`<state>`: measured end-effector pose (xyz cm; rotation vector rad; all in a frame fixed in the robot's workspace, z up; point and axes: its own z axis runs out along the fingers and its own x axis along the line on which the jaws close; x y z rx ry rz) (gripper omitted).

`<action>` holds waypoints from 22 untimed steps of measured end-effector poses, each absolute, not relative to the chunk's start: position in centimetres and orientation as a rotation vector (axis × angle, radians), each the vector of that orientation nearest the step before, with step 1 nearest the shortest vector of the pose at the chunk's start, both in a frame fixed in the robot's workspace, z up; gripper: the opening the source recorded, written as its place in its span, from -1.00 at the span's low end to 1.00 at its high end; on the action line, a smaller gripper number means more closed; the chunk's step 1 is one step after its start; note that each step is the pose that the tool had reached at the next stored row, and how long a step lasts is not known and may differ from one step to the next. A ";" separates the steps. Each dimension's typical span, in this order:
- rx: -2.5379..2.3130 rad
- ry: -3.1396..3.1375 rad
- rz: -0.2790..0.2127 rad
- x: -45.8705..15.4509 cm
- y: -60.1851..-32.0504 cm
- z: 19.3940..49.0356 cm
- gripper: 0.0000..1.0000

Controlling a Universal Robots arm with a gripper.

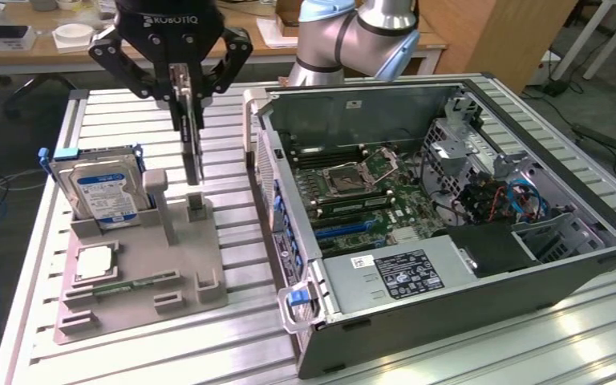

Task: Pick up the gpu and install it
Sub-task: 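Pick up the gpu and move the gpu toward the slot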

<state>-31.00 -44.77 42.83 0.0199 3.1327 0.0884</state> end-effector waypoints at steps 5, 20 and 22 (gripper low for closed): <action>0.020 3.133 0.088 -30.6 -44.8 42.8 -0.48; 0.019 3.133 0.063 -29.6 -44.8 42.8 -0.48; 0.019 3.133 0.054 -29.4 -44.8 42.8 -0.48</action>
